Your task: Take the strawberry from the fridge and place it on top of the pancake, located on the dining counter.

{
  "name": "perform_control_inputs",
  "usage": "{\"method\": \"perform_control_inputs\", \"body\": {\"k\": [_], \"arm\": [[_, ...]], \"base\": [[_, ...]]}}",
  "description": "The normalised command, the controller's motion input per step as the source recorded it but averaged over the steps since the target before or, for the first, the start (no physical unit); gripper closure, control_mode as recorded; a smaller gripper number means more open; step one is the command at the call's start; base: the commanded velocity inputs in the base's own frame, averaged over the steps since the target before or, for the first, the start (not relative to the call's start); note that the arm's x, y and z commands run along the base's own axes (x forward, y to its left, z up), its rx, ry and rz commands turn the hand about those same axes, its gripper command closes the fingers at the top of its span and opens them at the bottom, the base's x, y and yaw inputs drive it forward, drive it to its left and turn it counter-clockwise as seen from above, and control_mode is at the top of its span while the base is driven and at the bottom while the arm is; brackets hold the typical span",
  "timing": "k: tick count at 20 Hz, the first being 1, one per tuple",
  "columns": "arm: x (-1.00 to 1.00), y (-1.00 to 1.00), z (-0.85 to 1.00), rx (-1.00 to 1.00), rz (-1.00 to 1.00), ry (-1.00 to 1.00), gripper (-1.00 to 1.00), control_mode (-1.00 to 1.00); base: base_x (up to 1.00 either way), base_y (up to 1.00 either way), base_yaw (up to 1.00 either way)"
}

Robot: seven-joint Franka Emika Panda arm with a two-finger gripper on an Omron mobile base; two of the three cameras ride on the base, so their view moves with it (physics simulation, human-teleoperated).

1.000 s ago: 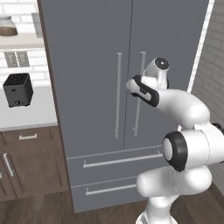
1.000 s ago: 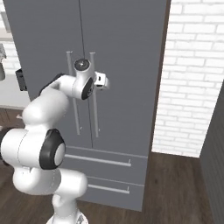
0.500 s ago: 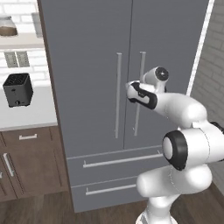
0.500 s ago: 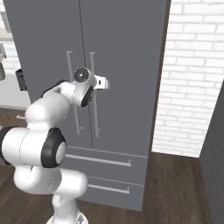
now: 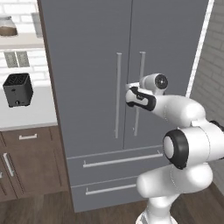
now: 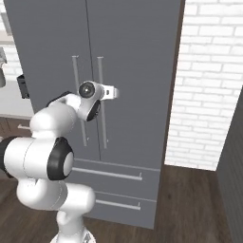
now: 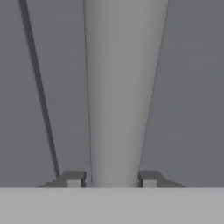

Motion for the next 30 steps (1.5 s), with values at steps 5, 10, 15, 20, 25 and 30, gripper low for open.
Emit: {"method": "perform_control_inputs", "body": {"k": [5, 10, 15, 20, 25, 30], "arm": [[-0.24, -0.11, -0.02, 0.0, -0.04, 0.02, 1.0, -1.0], [-0.93, -0.49, 0.2, 0.01, -0.06, 0.02, 1.0, -1.0], [-0.91, -0.63, 0.34, 0.01, -0.02, 0.0, 1.0, -1.0], [-0.64, -0.51, 0.36, 0.0, 0.0, 0.03, 1.0, -1.0], [-0.3, -0.32, 0.02, 0.0, 0.0, 0.15, -1.0, -1.0], [-0.03, -0.01, -0.1, -0.01, -0.01, 0.04, -1.0, -1.0]], "base": [[0.0, 0.0, 0.0], [0.0, 0.0, 0.0], [0.0, 0.0, 0.0], [0.0, 0.0, 0.0], [0.0, 0.0, 0.0], [0.0, 0.0, 0.0]]}}
